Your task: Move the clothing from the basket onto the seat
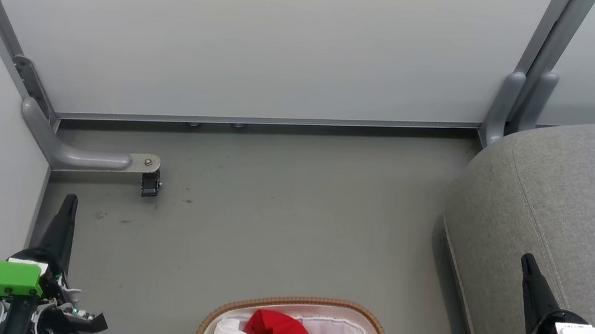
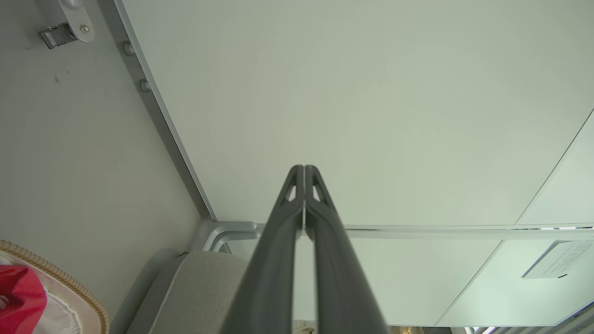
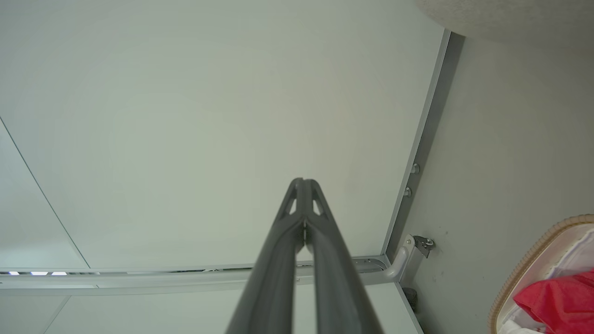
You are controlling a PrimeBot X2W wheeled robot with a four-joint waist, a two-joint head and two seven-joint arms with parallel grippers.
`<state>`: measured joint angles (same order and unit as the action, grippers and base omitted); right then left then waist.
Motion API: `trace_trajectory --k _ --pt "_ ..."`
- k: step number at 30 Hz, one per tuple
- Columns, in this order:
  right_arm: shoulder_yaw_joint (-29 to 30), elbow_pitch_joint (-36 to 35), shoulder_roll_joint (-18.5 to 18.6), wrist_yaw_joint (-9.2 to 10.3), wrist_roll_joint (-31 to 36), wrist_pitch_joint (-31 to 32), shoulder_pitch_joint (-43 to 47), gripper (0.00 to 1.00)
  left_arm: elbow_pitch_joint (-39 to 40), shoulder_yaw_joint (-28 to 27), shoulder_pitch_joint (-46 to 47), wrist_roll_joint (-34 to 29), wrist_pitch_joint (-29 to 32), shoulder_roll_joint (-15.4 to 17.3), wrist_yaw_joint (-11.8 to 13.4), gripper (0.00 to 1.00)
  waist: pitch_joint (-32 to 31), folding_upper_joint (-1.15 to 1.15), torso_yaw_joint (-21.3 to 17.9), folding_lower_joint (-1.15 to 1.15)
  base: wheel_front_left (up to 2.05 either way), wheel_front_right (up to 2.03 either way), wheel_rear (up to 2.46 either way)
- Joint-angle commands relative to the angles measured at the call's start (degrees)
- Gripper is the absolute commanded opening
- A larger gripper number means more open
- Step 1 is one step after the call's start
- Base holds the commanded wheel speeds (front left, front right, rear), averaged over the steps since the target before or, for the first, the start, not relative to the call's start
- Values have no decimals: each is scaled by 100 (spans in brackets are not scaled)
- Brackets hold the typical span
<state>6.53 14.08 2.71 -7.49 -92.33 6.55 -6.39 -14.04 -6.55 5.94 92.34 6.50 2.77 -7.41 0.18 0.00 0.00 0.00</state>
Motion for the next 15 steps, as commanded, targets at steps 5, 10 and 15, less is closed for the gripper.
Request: trace_trajectory --k 5,10,15 --pt "7 -23 35 0 -18 13 40 0 9 -8 63 16 21 21 -23 0 0 0 0 0 0 0 0" --pt "7 -23 35 0 -18 13 40 0 9 -8 63 16 21 21 -23 0 0 0 0 0 0 0 0" --pt "7 -23 35 0 -18 13 40 0 9 -8 64 16 22 21 -23 0 0 0 0 0 0 0 0"
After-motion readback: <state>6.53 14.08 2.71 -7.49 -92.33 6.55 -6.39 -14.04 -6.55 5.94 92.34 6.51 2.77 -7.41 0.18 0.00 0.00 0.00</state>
